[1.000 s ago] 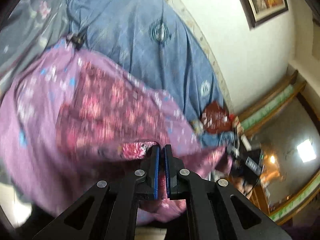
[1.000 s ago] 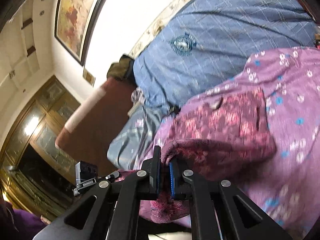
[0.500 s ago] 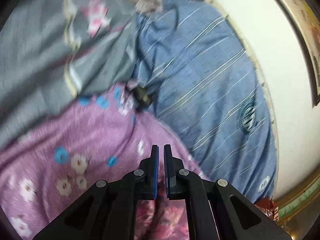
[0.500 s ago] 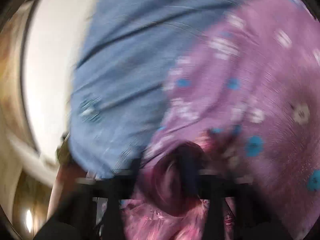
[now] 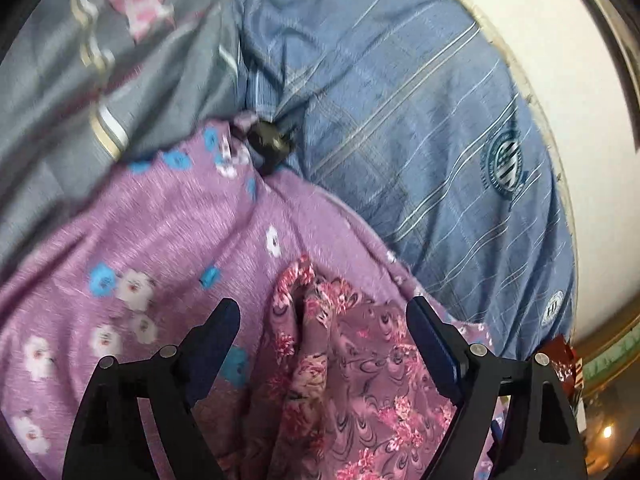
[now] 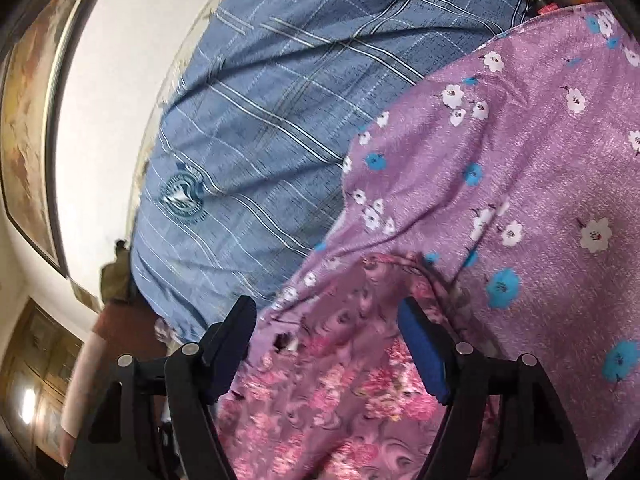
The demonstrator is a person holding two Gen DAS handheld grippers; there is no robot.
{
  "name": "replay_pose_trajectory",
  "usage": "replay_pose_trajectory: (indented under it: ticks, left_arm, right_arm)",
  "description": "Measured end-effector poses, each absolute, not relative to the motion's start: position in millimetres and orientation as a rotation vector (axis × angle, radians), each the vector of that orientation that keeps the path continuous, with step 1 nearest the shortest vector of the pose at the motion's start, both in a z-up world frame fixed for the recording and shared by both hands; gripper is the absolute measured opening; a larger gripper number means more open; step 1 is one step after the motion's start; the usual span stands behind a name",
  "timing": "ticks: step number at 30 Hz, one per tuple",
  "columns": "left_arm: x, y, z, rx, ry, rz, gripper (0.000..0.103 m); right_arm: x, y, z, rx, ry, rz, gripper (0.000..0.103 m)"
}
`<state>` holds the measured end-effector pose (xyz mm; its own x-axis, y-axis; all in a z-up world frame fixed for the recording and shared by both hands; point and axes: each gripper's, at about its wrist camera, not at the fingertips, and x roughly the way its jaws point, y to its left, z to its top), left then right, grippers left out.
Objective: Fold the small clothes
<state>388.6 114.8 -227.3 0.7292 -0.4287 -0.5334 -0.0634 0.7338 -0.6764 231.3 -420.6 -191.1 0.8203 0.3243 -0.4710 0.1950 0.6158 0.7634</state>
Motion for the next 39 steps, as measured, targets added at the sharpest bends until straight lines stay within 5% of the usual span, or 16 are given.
replay_pose_trajectory:
  ticks: [3, 7, 8, 10, 14, 16, 20, 21, 22, 23, 30, 33, 34, 36, 39]
  left_arm:
    - [422, 92, -229, -0.593, 0.822, -0.204, 0.074]
    - [447, 51, -220, -0.326, 0.886, -0.182, 0.046]
    - [455, 44, -221, -0.282, 0.897, -0.166, 0.031]
    - [465, 36, -224, -0.230, 0.918, -0.129, 0.018]
    - [470, 30, -221, -0.235, 0.916, -0.143, 0.008]
    - [468, 28, -216, -0.219, 0.893, -0.164, 0.007]
    - [472, 27, -206, -0.261, 0.860, -0.231, 0.005]
    - [473, 27, -204, -0.276, 0.851, -0.246, 0.005]
    - [474, 30, -200, -0.290, 0.837, -0.255, 0.004]
    - [474, 33, -197, -0.299, 0.818, -0.257, 0.004]
    - [473, 74, -175, -0.391, 0.604, -0.113, 0.005]
    - [486, 80, -196, -0.346, 0.668, 0.036, 0.027]
    - [495, 81, -211, -0.341, 0.763, 0.050, 0.046]
    - [499, 84, -228, -0.370, 0.865, 0.088, 0.046]
    - [483, 86, -207, -0.401, 0.780, 0.122, 0.048]
  right_arm:
    - [233, -422, -187, 0.861, 0.621, 0.068, 0.058]
    - [241, -434, -198, 0.824, 0.665, 0.027, 0.050]
    - [247, -437, -203, 0.842, 0.683, 0.035, 0.050]
    - [261, -441, -215, 0.870, 0.734, 0.059, 0.051]
    - [286, -436, -226, 0.862, 0.811, 0.069, 0.056]
    - [296, -431, -230, 0.842, 0.838, 0.061, 0.069]
    - [318, -410, -234, 0.705, 0.926, 0.056, 0.070]
    - [321, -403, -232, 0.650, 0.939, 0.060, 0.056]
    - [323, -393, -227, 0.557, 0.952, 0.050, 0.017]
    - [324, -388, -223, 0.504, 0.958, 0.037, 0.007]
    - [300, -412, -184, 0.552, 0.682, -0.119, 0.000]
    - [302, -434, -213, 0.667, 0.736, -0.195, 0.014]
    - [305, -437, -225, 0.681, 0.798, -0.199, 0.014]
    - [302, -437, -234, 0.704, 0.826, -0.191, 0.014]
    - [296, -416, -205, 0.594, 0.752, -0.075, 0.014]
